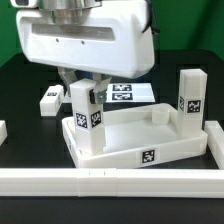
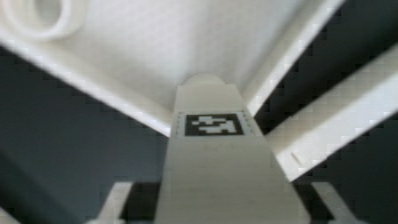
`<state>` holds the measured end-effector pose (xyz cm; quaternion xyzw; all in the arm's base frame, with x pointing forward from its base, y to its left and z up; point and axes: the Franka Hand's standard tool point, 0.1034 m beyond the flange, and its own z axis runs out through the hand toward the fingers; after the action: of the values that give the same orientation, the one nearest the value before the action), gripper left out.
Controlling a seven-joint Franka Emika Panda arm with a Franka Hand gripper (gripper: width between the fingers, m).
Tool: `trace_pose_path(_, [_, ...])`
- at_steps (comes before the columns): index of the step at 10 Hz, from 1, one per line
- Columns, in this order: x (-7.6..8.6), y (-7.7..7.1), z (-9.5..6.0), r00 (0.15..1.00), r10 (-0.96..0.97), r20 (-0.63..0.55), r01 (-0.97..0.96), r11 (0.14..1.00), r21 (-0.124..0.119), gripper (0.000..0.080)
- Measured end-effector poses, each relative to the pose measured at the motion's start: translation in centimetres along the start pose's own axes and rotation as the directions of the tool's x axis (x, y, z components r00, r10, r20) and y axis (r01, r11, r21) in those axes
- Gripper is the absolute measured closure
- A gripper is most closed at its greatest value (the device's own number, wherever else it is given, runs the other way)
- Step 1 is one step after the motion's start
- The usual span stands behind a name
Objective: Assemble desk
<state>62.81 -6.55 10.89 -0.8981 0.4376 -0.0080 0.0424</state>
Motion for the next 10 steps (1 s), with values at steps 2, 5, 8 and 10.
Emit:
trace_pose_path(2, [-0.07, -0.17, 0.04, 0.978, 0.210, 0.004, -0.210, 0.978, 0.008, 0.0511])
trace_pose_path(5, [-0.42, -0.75, 0.15, 0.874, 0.487, 0.008, -0.487, 0.873, 0.007, 0.0511])
trace_pose_path(8, [-0.45, -1.00, 0.20, 0.793, 0.610, 0.008, -0.610, 0.793, 0.006, 0.0511])
trace_pose_path(10, [-0.44, -1.03, 0.18, 0.782, 0.623, 0.008, -0.624, 0.782, 0.007, 0.0511])
